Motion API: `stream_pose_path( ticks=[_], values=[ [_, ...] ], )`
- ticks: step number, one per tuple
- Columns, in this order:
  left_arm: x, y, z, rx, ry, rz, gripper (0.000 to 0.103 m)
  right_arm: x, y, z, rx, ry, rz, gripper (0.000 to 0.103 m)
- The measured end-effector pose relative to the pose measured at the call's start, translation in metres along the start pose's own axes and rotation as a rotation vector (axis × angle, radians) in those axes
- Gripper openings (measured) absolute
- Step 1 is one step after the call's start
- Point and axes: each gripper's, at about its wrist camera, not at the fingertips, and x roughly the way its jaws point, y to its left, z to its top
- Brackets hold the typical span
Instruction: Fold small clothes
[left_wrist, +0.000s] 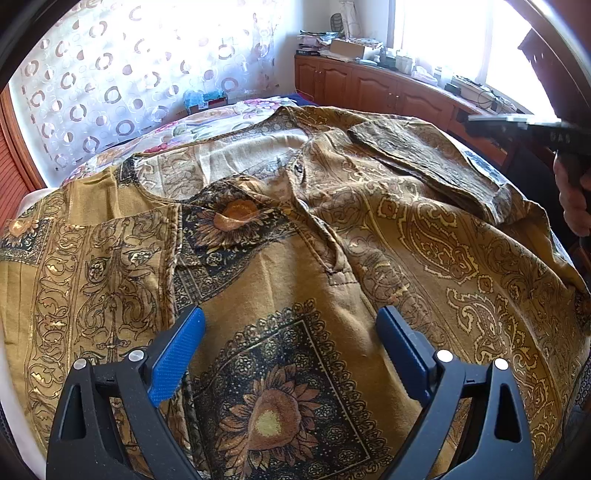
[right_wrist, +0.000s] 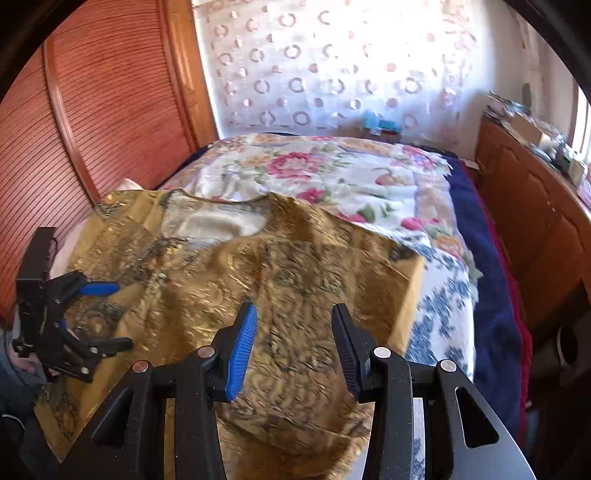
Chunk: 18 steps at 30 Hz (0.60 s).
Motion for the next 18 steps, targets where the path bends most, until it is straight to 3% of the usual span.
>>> stream_pose_path(
  ticks=[9,13,18],
  values=[
    [-0.011,0.013,0.002,-0.061,-0.031,0.016,0.094,0.057,0.002,-0.017,-0.015,0.103,-0.107,0.044],
    [-0.02,0.018,0.005,-0.077,-0.054,0.037,0.094,0.066,0.005,-0.014,-0.022,0.088,-0.107,0.059],
    [-0.042,0.036,0.01,-0.117,-0.104,0.074,0.095,0.067,0.015,-0.019,-0.042,0.059,-0.105,0.068]
  ],
)
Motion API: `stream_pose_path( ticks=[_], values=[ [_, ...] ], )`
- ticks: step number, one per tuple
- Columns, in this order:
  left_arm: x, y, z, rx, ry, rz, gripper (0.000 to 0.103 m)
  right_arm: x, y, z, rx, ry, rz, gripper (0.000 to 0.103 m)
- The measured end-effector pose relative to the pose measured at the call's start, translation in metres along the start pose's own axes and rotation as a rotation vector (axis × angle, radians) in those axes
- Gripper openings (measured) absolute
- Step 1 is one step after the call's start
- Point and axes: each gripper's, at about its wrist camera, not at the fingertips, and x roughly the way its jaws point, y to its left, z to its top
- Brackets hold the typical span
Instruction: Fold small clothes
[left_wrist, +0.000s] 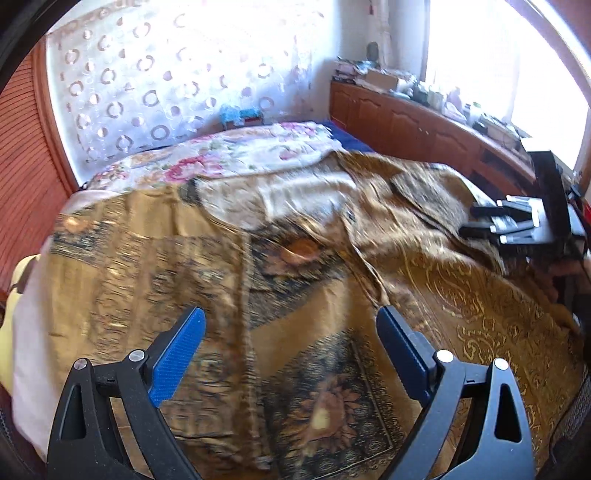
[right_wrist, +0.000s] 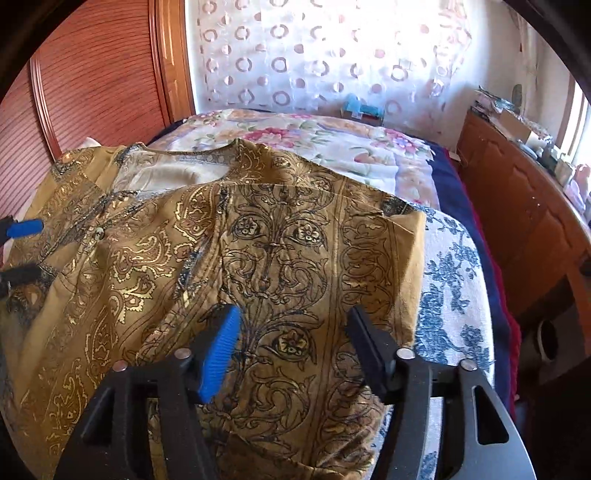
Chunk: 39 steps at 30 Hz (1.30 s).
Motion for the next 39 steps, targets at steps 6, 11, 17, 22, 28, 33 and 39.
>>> stream_pose_path(
  ticks=[6,11,17,22,28,33,39],
  values=[
    [-0.024,0.032,0.01,-0.023,-0.065,0.103,0.095,0.001,-0.003,-0.004,0.009,0.009,-0.043,0.085],
    [-0.031,0.065,0.016,-0.058,-0.079,0.17,0.095,0.006,-0.004,-0.001,0.023,0.029,-0.03,0.095],
    [-0.03,0.093,0.018,-0.09,-0.073,0.206,0.095,0.006,-0.005,0.0,0.019,0.033,-0.031,0.097],
    [-0.026,0.11,0.019,-0.106,-0.06,0.2,0.095,0.006,-0.006,0.0,0.019,0.033,-0.031,0.098],
    [-0.021,0.129,0.022,-0.11,-0.05,0.172,0.095,0.006,-0.006,0.0,0.018,0.033,-0.031,0.099],
    [-0.018,0.142,0.024,-0.107,-0.043,0.173,0.094,0.006,-0.007,0.0,0.019,0.033,-0.031,0.099],
    [-0.015,0.161,0.023,-0.142,-0.036,0.104,0.084,0.006,-0.007,-0.001,0.018,0.032,-0.031,0.099]
  ],
)
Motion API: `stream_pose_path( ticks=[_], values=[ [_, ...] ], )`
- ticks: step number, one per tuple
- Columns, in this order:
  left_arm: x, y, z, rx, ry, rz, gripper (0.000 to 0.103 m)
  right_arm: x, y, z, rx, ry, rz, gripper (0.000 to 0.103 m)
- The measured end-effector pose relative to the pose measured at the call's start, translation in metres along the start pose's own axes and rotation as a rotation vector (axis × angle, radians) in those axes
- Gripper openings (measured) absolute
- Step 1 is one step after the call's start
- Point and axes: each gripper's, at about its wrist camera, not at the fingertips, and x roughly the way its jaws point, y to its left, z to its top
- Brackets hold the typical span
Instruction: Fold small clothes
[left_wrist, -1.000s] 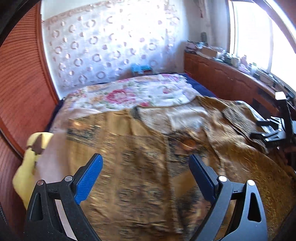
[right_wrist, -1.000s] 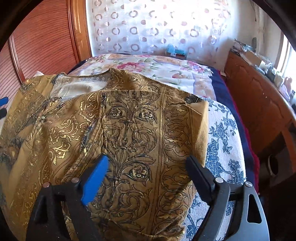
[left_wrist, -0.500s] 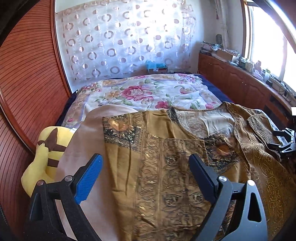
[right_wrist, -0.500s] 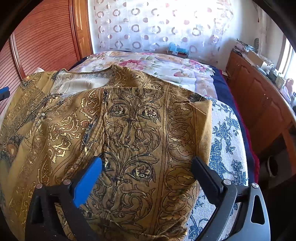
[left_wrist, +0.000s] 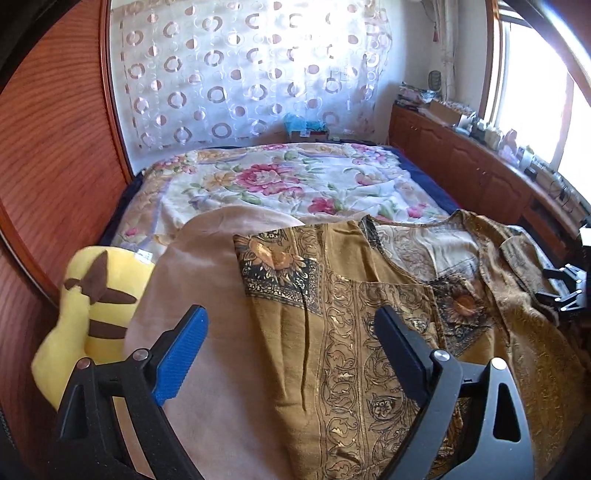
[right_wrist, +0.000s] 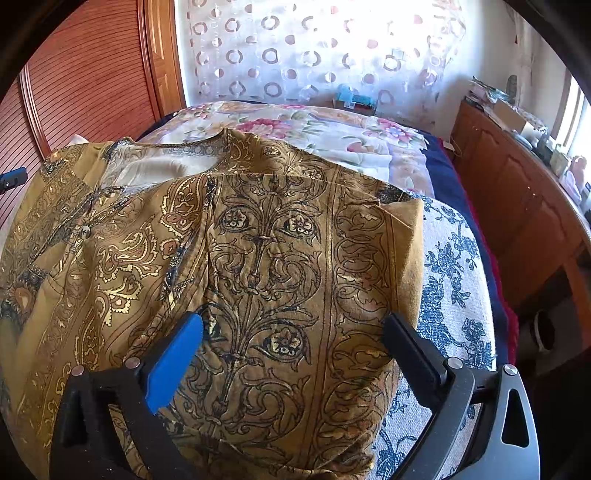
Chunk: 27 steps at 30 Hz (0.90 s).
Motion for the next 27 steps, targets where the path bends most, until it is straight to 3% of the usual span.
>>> stream_pose_path(
  ticks=[4,9,11,13,20,24,27],
  values=[
    [0.011,0.008,-0.003,-0.029,0.04,-0.035,0.057,0.0,0.0,0.0,0.0,0.0,0.0,0.099],
    [0.02,0.011,-0.007,-0.043,0.071,-0.055,0.05,0.0,-0.005,0.003,0.013,0.015,0.015,0.099],
    [0.021,0.009,-0.006,-0.03,0.074,-0.049,0.037,-0.003,-0.008,0.007,0.02,0.006,0.022,0.099],
    [0.021,0.011,-0.004,-0.026,0.076,-0.045,0.031,-0.01,-0.017,0.014,0.032,-0.025,0.006,0.099],
    [0.023,0.011,-0.002,-0.027,0.066,-0.054,0.028,-0.01,-0.049,0.035,0.072,-0.03,-0.006,0.086],
    [0.029,0.021,0.001,-0.092,0.078,-0.083,0.028,0.014,-0.066,0.039,0.111,0.025,0.013,0.068],
    [0.029,0.023,0.002,-0.101,0.072,-0.092,0.028,0.023,-0.074,0.044,0.134,0.02,0.004,0.066]
  ],
)
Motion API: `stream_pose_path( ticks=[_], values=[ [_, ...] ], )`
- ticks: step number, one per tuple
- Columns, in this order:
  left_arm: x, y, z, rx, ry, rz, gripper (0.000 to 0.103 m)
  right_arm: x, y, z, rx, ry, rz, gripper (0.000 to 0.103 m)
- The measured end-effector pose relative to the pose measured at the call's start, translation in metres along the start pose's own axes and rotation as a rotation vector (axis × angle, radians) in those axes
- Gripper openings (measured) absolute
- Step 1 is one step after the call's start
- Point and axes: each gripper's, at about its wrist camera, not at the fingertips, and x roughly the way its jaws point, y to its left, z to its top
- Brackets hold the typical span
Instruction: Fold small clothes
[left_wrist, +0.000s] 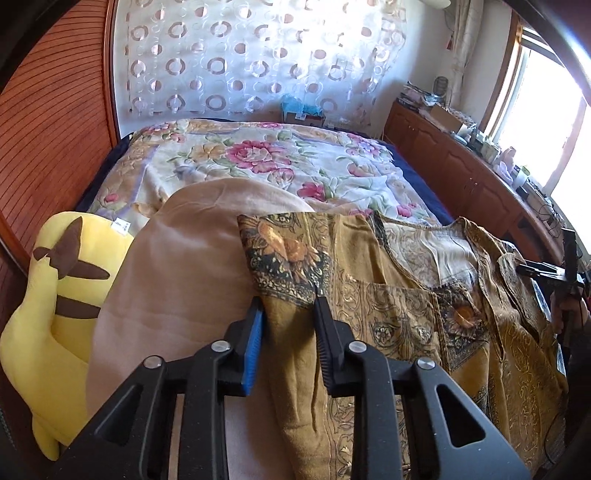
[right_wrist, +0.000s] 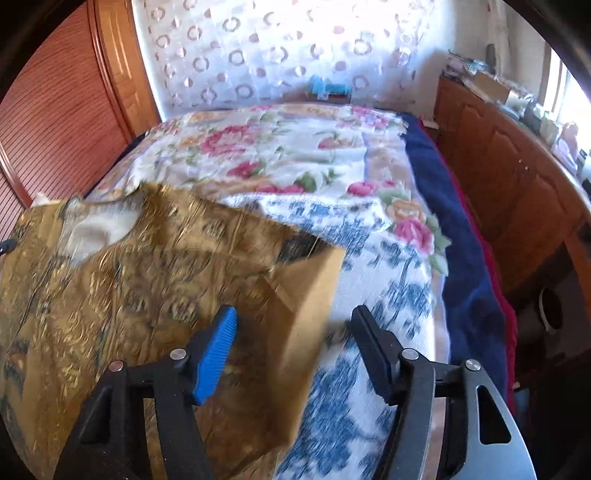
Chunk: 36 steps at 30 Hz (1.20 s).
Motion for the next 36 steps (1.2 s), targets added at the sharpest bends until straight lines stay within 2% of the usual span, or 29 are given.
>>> stream_pose_path(
  ticks=[2,3,4,5,7,9,13,20,28,32,36],
  values=[
    [-0.002,-0.004,0.0,0.026,-0.011,-0.009,0.013,0.001,0.0,0.006,0.015,-0.003,0.009,0.064],
    [-0.004,-0.007,0.0,0.032,-0.019,-0.017,0.008,0.002,0.002,0.008,0.011,-0.001,0.01,0.052],
    [-0.007,-0.01,0.0,0.035,-0.029,-0.028,0.006,0.003,0.009,0.008,-0.016,0.005,0.0,0.035],
    [-0.011,-0.013,0.0,0.039,-0.043,-0.038,0.005,0.004,0.014,0.009,-0.048,0.016,-0.002,0.031],
    [-0.021,-0.025,-0.001,0.067,-0.075,-0.046,0.005,0.004,0.02,0.01,-0.069,0.028,0.015,0.011],
    [-0.032,-0.032,-0.001,0.078,-0.1,-0.061,0.005,0.0,0.028,0.009,-0.101,0.025,0.019,0.007],
    [-0.064,-0.05,-0.003,0.095,-0.157,-0.101,0.005,-0.023,0.033,0.008,-0.085,-0.037,0.049,0.004],
    [-0.125,-0.067,-0.018,0.119,-0.266,-0.122,0.005,-0.1,0.057,-0.015,-0.089,-0.175,0.11,0.004],
    [-0.18,-0.061,-0.078,0.123,-0.326,-0.097,0.003,-0.185,0.081,-0.09,-0.119,-0.256,0.113,0.004],
    [-0.194,-0.045,-0.123,0.097,-0.312,-0.056,0.003,-0.223,0.084,-0.145,-0.116,-0.272,0.1,0.004],
    [-0.203,-0.029,-0.166,0.044,-0.293,-0.055,0.003,-0.252,0.088,-0.202,-0.119,-0.259,0.089,0.004]
  ],
)
